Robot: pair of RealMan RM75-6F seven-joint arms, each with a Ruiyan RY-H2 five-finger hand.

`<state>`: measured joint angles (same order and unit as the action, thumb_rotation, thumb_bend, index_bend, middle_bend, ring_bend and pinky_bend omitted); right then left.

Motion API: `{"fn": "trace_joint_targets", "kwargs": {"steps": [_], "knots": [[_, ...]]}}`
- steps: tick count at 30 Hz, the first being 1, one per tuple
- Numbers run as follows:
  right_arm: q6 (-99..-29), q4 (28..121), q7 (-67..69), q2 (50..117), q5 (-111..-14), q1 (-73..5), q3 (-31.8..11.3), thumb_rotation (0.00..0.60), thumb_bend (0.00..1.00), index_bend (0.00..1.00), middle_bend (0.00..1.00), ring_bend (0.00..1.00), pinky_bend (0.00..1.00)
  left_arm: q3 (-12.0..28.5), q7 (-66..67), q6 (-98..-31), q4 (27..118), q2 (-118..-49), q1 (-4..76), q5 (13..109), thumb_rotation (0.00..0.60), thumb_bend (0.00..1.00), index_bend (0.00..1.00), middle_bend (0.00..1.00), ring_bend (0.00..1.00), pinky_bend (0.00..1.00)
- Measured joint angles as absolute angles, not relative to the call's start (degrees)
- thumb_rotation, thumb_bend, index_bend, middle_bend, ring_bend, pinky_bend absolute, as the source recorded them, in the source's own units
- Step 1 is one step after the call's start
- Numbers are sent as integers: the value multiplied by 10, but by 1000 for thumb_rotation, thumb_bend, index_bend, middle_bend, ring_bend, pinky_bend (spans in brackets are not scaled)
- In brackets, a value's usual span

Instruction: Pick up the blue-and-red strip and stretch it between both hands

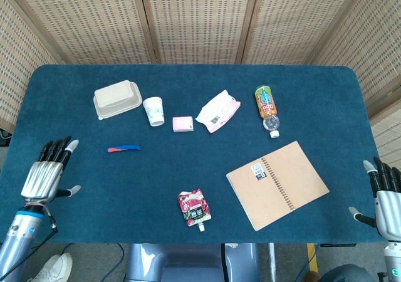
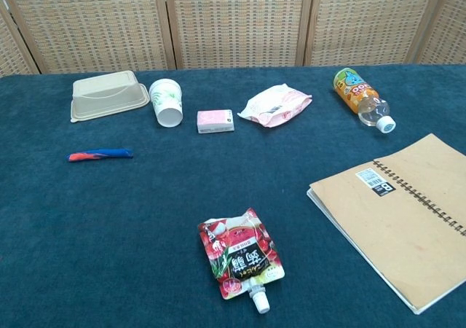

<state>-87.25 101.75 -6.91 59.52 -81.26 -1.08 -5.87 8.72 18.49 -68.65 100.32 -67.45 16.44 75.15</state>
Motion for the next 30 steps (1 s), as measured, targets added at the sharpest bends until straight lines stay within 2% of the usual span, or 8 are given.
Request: {"fn": "trace_joint_targets", "kwargs": {"steps": [3,6,10,18,30], "knots": [[-868,1015,-67,595,-808,-13,-60,600,0,0,0,0,0,108,180,-623,962,-697,208,697,600,206,245,0,0,0],[-865,1014,-65,596,-805,-14,-60,600,0,0,0,0,0,125,180,-575,923,-722,247,641,600,248,281,0,0,0],[-855,1010,-63,597,-797,-17,-61,600,0,0,0,0,0,140,191,-544,868,-764,289,586,600,299,328,0,0,0],[-840,1004,-69,603,-784,-25,-62,600,0,0,0,0,0,143,232,-519,778,-833,342,516,600,301,387,0,0,0],[-830,1003,-72,607,-779,-29,-59,600,0,0,0,0,0,139,237,-493,685,-897,380,473,600,306,439,0,0,0]]}}
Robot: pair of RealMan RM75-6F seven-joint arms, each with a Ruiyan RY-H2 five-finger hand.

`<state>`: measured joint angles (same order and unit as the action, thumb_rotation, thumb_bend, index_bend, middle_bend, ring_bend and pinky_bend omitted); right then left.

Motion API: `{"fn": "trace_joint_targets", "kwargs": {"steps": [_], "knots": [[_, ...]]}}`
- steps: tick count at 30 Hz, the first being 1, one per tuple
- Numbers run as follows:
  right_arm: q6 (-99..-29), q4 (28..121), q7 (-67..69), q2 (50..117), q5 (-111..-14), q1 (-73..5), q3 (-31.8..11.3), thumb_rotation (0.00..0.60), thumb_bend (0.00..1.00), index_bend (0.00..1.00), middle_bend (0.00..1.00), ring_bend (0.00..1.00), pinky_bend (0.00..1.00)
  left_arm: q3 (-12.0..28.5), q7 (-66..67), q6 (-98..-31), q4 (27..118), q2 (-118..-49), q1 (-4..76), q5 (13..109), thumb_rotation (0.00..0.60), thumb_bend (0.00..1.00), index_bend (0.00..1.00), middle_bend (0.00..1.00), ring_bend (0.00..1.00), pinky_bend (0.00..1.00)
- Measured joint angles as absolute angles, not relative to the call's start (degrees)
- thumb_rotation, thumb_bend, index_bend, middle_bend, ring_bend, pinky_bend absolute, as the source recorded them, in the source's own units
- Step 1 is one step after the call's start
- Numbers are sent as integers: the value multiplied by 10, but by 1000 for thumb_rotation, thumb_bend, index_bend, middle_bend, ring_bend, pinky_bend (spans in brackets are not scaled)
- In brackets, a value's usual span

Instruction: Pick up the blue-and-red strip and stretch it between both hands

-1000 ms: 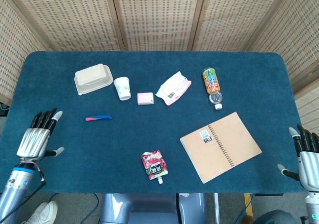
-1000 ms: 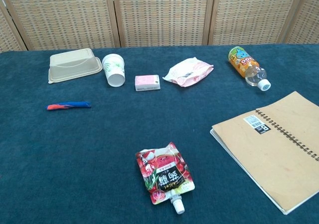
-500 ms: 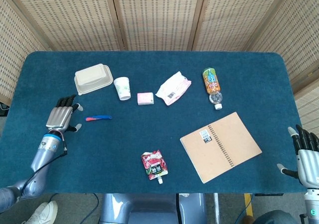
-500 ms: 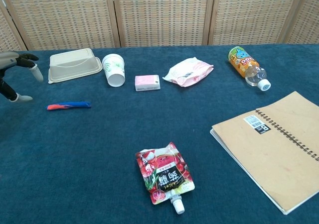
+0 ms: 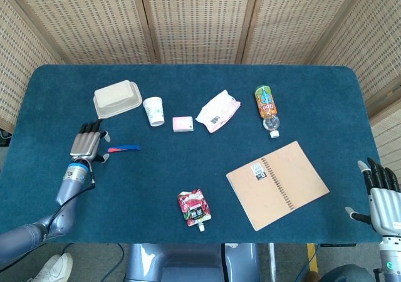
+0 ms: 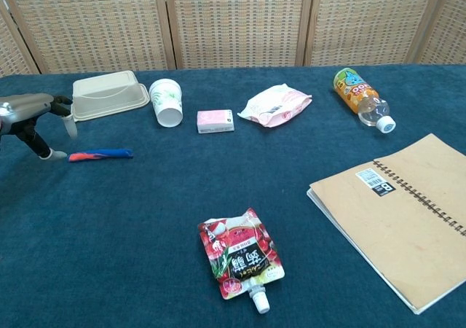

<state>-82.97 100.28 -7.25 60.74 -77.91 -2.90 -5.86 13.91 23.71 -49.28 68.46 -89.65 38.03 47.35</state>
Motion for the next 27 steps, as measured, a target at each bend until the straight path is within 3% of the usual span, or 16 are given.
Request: {"fn": "trace_joint_targets", "kwargs": {"steps": [9,27], "knots": [[-823,1002,-75,609,-768,-33,-61,600,0,0,0,0,0,137,260,-482,644,-931,408,443,600,367,463,0,0,0],[-814,1001,-74,609,-765,-37,-57,600,0,0,0,0,0,125,268,-481,615,-956,417,426,600,368,469,0,0,0]]}}
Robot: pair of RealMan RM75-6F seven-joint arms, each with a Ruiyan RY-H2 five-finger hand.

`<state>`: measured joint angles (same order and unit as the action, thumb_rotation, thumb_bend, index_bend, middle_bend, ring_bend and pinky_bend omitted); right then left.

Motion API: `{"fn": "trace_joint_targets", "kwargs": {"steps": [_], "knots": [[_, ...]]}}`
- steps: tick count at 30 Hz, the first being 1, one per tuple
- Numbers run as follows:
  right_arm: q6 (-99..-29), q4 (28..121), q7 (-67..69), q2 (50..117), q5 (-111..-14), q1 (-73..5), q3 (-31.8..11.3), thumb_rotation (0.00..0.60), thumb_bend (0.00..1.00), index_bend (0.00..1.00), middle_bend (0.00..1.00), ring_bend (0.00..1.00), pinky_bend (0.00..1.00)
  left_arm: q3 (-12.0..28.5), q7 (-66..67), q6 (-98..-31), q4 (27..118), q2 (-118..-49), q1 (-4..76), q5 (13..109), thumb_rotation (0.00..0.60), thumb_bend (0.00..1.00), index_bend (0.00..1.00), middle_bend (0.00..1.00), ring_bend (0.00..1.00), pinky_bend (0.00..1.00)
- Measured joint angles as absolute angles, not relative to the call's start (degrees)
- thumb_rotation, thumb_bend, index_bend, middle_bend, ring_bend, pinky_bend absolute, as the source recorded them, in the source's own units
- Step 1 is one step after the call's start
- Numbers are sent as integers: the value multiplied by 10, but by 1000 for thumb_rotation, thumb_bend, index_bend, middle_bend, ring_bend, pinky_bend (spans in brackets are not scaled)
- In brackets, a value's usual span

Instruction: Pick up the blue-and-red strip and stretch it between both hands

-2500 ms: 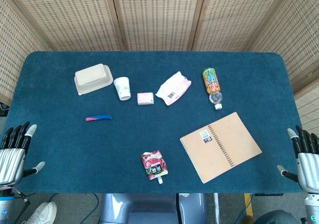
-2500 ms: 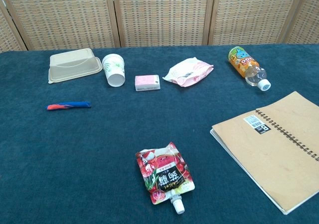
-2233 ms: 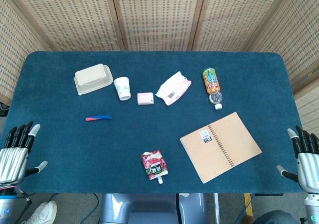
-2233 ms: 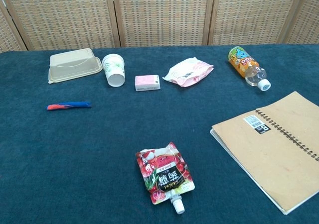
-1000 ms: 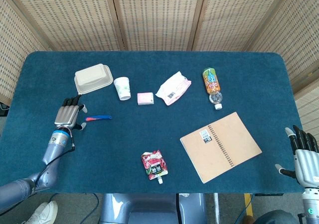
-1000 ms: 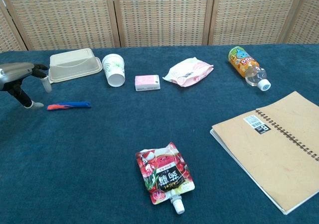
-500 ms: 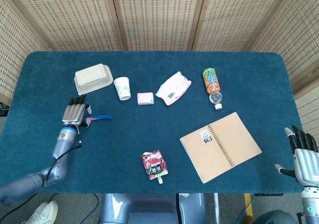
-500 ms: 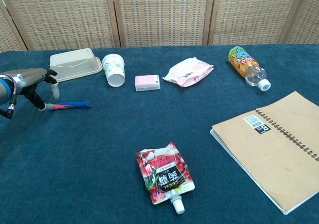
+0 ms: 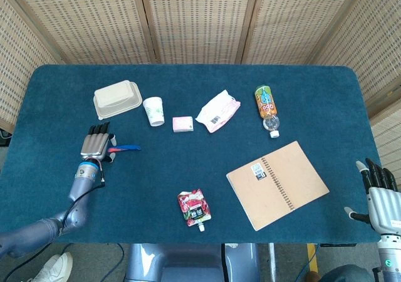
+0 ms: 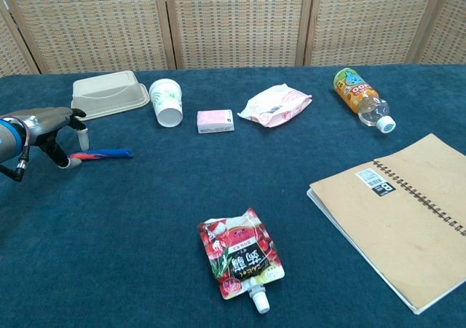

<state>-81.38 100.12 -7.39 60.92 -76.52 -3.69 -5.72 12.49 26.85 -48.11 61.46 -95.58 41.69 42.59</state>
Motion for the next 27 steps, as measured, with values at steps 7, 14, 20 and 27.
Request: {"fn": "trace_joint_targets", "kwargs": {"steps": [7,14,20,27], "knots": [[-810,1001,-76,611,-761,-39,-57,600,0,0,0,0,0,124,268,-480,610,-961,419,424,600,371,508,0,0,0],[-808,1001,-74,610,-760,-40,-56,600,0,0,0,0,0,122,264,-489,606,-968,416,432,600,373,544,0,0,0],[-807,1003,-74,608,-760,-40,-55,600,0,0,0,0,0,122,272,-484,597,-972,417,422,600,379,543,0,0,0],[-805,1003,-74,609,-760,-41,-54,600,0,0,0,0,0,124,249,-476,584,-978,415,429,600,429,574,0,0,0]]}}
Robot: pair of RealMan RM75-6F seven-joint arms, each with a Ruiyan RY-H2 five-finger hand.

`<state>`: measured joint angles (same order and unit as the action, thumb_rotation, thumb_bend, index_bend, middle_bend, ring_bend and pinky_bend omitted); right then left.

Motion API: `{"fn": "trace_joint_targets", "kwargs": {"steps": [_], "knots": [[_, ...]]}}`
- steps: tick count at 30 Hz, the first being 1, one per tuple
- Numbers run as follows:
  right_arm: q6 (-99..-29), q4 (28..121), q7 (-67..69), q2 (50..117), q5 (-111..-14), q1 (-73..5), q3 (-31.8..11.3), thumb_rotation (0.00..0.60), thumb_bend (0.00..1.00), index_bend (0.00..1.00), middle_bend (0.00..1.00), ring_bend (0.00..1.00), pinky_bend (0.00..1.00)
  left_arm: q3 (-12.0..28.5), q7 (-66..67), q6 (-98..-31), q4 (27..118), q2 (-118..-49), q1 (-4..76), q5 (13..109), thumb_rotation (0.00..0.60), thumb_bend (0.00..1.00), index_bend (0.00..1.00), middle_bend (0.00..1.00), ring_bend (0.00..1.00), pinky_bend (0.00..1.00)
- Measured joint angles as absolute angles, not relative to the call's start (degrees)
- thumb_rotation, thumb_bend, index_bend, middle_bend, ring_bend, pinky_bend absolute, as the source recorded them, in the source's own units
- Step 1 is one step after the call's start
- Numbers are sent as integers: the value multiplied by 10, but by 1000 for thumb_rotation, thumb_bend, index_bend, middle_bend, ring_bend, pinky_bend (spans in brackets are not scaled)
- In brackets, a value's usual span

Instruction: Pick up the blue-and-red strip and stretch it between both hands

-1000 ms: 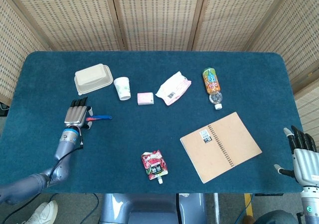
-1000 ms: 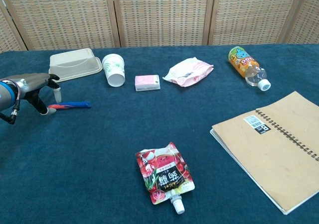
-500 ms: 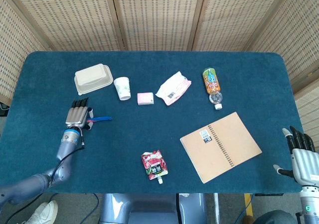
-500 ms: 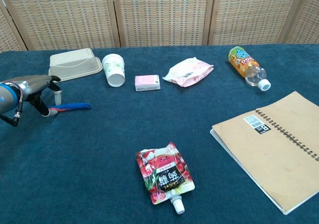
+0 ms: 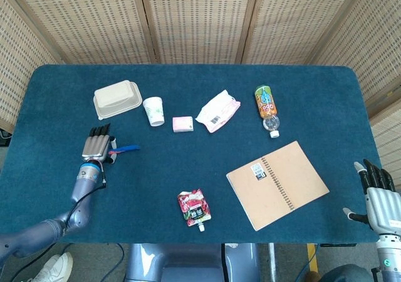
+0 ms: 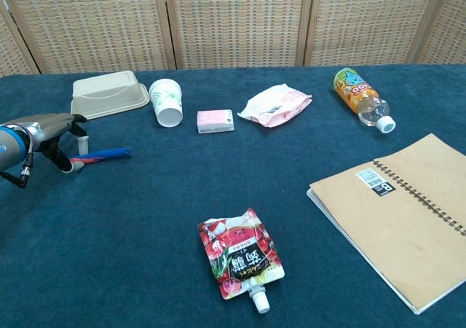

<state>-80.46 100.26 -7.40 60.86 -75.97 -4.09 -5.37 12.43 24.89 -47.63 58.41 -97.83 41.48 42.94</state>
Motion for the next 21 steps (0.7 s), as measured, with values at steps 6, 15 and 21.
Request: {"fn": "trace_joint_targets", "kwargs": {"steps": [6,15,21], "knots": [[-801,1003,-76,610,-758,-42,-52,600,0,0,0,0,0,127,219,-478,573,-984,410,450,600,456,622,0,0,0],[-801,1003,-73,610,-757,-43,-53,600,0,0,0,0,0,132,196,-482,588,-975,401,467,600,467,746,0,0,0],[-804,1002,-68,612,-766,-43,-51,600,0,0,0,0,0,143,156,-486,639,-951,393,485,600,467,753,0,0,0]]}}
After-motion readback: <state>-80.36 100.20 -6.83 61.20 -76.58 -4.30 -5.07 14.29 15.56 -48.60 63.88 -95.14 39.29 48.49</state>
